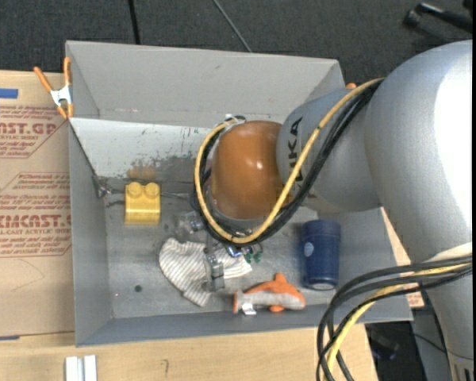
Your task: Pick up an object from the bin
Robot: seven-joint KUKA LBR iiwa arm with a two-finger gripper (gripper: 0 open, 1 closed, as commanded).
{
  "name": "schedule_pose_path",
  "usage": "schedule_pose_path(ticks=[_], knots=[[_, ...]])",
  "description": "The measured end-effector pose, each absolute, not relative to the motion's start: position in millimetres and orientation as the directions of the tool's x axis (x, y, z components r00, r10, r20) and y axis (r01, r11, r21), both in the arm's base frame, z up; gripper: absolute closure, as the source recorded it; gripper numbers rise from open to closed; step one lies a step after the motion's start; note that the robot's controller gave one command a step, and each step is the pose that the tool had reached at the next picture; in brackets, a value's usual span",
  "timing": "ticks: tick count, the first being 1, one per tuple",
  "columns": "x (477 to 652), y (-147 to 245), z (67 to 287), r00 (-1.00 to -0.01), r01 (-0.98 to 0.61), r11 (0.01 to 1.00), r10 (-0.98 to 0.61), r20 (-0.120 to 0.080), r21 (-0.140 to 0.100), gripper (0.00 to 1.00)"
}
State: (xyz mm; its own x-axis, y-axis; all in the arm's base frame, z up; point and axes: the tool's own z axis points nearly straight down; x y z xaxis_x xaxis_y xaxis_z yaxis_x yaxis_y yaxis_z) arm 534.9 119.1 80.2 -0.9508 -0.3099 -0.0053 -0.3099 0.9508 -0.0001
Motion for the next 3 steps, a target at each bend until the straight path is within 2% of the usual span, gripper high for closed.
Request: schedule_pose_path(ticks=[1, 3], knots=[[511.2, 93.4, 70.3, -0.947, -0.322, 0.947, -0.322, 0.001, 0.002, 1.0], [509.8, 93.3, 75.2, -0.947, -0.322, 0.947, -0.322, 0.005, 0.003, 1.0]])
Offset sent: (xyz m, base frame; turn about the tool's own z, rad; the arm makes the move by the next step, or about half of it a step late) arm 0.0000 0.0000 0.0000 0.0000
